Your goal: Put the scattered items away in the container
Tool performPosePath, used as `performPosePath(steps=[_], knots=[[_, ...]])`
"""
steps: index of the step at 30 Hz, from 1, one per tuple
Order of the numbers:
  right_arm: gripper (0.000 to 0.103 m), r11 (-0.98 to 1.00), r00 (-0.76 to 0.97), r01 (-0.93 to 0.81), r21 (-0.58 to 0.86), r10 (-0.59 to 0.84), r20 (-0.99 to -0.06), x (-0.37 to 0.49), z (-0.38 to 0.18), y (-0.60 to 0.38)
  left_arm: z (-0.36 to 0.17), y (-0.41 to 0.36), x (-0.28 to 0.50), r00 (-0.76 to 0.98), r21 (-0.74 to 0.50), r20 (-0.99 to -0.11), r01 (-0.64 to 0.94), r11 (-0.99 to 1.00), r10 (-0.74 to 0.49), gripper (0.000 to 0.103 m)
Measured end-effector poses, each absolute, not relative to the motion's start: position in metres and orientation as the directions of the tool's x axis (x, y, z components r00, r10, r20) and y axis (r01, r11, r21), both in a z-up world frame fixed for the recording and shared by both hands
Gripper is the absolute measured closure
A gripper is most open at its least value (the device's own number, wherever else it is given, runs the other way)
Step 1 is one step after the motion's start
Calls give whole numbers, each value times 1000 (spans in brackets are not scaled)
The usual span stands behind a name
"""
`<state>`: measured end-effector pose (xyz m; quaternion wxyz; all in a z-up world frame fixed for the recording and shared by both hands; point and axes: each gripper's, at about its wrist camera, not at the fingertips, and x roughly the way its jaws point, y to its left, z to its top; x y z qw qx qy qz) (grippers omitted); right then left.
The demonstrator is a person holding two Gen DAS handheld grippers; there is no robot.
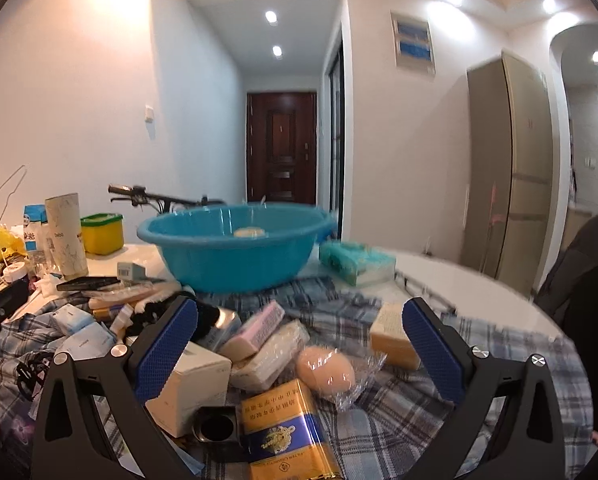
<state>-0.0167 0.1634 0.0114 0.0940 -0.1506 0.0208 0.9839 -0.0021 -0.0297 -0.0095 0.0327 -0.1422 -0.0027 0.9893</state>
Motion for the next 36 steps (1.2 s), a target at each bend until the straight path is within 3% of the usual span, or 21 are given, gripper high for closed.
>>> performPosePath(steps=[36], knots=[[1,-982,-937,-191,1,182,-299,-14,12,162,-10,-29,-3,-957,-11,-282,-68,-998,69,0]])
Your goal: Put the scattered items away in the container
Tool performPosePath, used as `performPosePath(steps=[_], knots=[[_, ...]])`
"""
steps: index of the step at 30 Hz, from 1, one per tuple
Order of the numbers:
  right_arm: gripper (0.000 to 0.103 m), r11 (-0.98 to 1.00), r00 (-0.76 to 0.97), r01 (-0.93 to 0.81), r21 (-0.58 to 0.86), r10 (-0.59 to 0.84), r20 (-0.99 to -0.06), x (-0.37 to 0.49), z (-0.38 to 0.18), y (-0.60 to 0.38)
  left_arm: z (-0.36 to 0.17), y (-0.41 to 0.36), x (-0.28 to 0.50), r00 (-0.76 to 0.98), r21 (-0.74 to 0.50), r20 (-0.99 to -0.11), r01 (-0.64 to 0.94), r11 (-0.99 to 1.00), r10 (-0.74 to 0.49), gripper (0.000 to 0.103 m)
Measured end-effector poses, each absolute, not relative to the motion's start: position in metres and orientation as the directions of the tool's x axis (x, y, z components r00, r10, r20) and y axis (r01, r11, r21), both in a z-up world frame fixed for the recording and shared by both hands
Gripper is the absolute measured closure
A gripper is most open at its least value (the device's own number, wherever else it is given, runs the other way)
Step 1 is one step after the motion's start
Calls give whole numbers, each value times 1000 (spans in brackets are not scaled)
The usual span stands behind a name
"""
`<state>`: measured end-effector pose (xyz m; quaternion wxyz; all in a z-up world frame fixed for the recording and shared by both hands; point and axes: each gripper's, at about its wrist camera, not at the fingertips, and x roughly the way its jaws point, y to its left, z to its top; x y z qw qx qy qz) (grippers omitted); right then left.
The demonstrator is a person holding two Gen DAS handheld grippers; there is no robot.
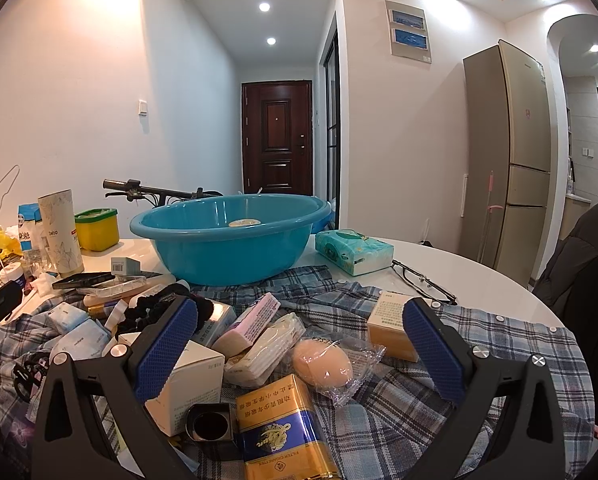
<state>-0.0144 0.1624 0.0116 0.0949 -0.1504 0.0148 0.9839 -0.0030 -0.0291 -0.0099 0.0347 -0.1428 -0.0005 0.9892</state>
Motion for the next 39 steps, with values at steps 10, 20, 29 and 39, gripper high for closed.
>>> performPosePath(steps=[10,20,29,39], knots=[[1,-982,-937,-191,1,182,-300,-14,12,162,-10,-30,-3,-957,-11,-283,-69,-998,69,0],[1,-982,-937,-190,2,180,-300,-15,12,162,-10,-30,-3,-957,-11,-283,-64,-998,64,0],[1,-982,-936,-190,2,181,-300,-15,11,161,-10,-30,-3,-957,-12,-283,-63,-998,64,0],[1,-982,-936,-190,1,181,-301,-15,11,161,-10,-30,-3,-958,-12,-282,-54,-998,55,0]])
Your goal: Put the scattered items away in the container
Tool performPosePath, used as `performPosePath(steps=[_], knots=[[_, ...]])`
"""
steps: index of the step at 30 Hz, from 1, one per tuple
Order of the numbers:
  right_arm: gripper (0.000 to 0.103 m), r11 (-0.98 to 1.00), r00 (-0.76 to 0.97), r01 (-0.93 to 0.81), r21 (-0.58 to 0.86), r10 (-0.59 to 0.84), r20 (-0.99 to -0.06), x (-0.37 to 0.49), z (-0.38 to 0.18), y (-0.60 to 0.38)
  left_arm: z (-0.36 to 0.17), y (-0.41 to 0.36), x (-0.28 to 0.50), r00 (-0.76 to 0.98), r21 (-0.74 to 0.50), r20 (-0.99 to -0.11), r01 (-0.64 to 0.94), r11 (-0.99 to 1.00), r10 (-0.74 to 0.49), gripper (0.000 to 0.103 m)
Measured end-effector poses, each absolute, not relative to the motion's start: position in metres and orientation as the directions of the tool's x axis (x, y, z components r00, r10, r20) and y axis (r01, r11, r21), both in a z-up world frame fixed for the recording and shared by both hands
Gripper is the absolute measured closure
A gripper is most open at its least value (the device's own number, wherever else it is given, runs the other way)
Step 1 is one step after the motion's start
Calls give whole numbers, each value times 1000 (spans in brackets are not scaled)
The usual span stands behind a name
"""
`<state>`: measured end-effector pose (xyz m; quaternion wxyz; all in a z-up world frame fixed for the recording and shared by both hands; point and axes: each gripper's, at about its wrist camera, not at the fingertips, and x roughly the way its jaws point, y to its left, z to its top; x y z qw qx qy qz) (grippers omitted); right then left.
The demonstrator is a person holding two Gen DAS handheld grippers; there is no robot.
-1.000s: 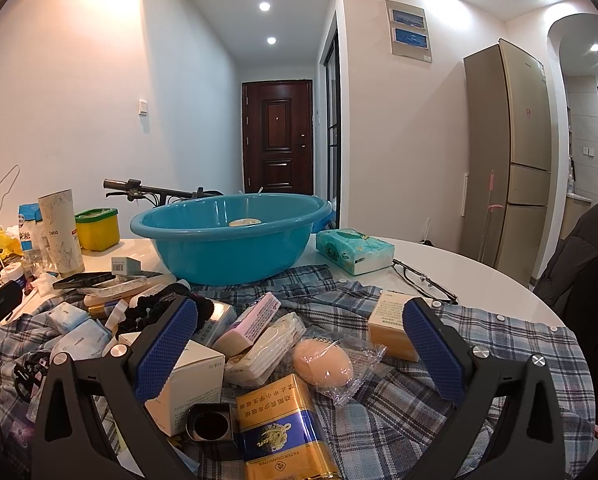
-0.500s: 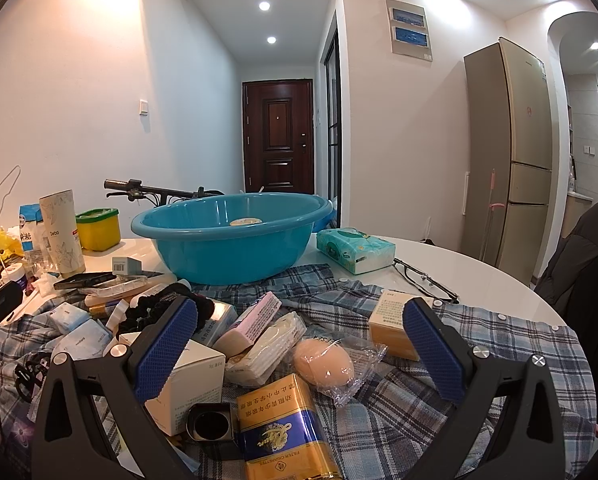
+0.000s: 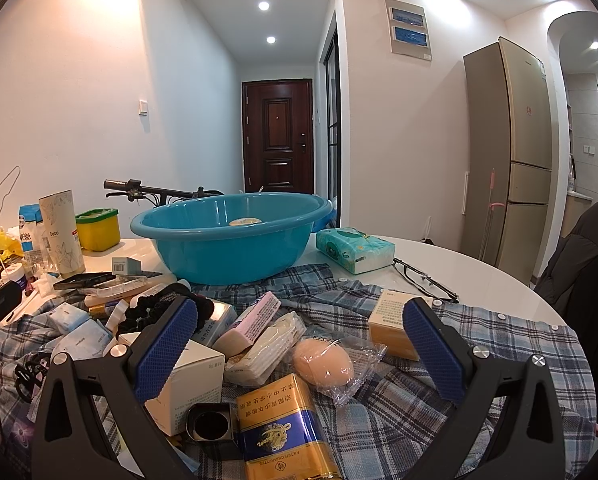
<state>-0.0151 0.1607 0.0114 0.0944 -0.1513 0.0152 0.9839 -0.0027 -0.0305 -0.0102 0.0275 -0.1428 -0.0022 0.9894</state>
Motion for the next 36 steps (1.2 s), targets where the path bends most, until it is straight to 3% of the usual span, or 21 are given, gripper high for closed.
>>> performPosePath(steps=[36], knots=[[1,-981,-936,-193,2,183,-300,-15,11,160,-10,-33,-3,-958,-14,-283,-41,-999,43,0]])
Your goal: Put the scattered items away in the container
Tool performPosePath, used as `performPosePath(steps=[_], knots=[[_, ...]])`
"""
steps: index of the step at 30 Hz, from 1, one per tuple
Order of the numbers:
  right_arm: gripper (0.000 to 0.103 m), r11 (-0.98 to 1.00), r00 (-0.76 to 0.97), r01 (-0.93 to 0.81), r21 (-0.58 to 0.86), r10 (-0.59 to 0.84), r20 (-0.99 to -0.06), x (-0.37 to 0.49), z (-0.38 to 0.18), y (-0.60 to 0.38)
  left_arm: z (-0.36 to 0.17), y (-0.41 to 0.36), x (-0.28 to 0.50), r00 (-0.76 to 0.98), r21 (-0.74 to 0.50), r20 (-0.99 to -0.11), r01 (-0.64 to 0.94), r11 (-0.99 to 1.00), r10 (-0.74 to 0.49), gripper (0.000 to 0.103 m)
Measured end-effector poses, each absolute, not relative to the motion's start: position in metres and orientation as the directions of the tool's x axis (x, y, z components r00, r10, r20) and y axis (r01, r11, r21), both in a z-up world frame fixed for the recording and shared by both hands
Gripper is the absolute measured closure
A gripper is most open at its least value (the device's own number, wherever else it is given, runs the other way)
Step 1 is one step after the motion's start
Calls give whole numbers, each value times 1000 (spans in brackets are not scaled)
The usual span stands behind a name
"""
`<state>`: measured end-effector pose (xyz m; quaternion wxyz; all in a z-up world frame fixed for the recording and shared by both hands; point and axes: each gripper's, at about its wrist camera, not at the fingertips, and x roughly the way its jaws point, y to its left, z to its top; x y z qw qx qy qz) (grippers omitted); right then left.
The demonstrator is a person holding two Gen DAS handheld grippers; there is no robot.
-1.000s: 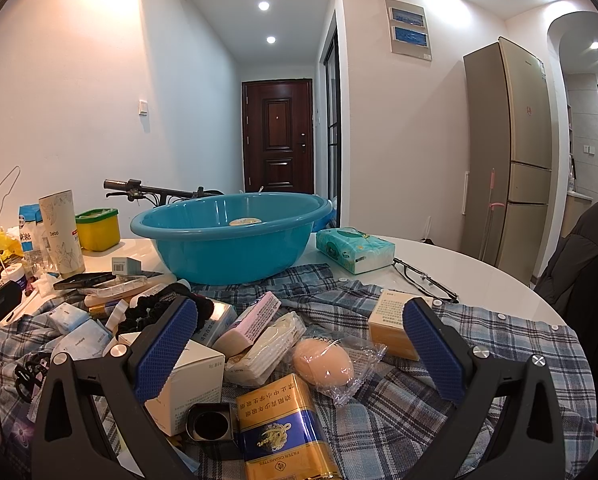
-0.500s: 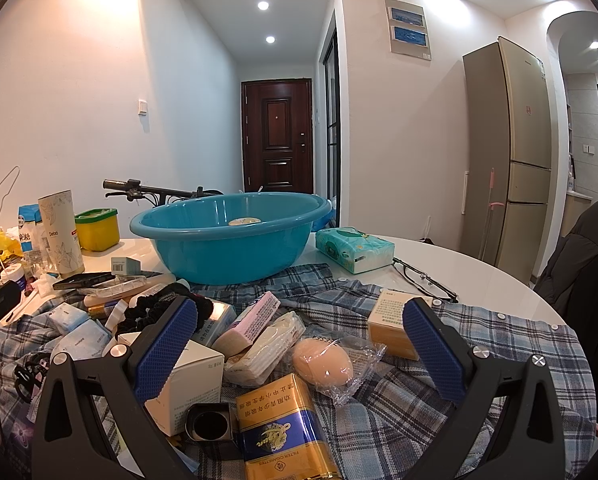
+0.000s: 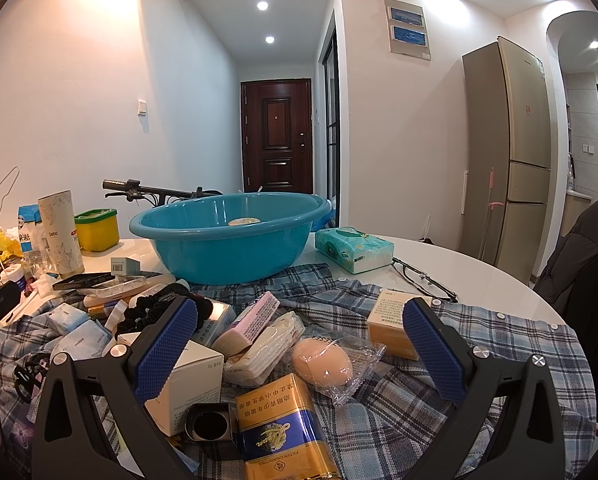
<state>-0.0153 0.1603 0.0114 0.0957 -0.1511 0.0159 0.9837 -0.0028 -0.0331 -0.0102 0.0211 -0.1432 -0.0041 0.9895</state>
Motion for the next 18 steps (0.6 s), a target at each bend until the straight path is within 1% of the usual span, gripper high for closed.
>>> performPosePath(steps=[18], knots=[[1,-981,-935,-193,4,183,-302,-15,11,160,-10,-34,-3,-958,-15,-283,-36,-999,39,0]])
